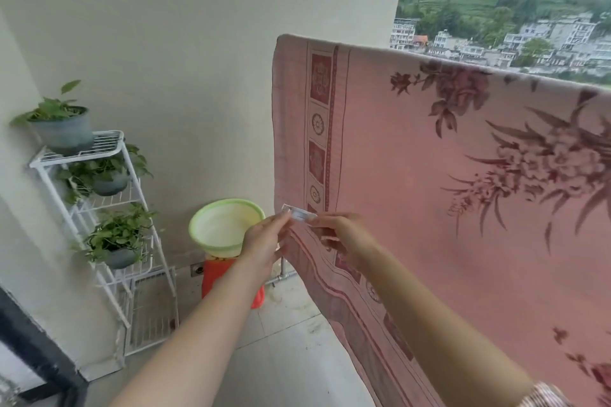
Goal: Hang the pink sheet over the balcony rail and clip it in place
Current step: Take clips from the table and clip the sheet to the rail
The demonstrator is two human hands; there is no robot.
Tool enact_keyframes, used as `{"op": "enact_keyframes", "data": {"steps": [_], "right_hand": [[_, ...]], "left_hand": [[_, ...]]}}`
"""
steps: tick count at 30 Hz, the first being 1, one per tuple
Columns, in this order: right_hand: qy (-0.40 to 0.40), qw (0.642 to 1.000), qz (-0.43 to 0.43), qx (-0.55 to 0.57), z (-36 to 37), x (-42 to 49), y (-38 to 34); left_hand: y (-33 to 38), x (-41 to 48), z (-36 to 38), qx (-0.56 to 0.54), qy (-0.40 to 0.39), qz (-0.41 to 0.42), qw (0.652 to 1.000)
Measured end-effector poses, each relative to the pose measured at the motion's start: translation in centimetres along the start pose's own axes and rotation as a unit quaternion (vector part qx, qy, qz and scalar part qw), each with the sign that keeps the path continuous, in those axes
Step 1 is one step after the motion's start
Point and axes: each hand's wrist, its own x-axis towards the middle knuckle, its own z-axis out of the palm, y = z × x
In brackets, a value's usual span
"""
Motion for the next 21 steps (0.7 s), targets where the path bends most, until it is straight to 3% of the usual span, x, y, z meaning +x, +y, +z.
{"op": "enact_keyframes", "data": {"steps": [5,9,13,21], "right_hand": [[-0.047,0.993,-0.009,-0.112,2.2,8.8,-0.6],[-0.013,0.989,-0.057,-0.137,3.3,17.4,-2.9],[-0.063,0.976,-0.069,-0.195,5.4,26.0,-6.2],[-0.097,0.994,-0.013,-0.056,8.9,39.8,-9.6]], "left_hand": [[2.1,9.6,-2.5,0.014,-0.011,0.007,1.0],[4.8,18.4,-3.9,0.053,-0.068,0.021,0.996],[8.5,27.1,-4.5,0.092,-0.078,0.033,0.992],[13.6,41.1,-5.9,0.136,-0.078,0.053,0.986]]}}
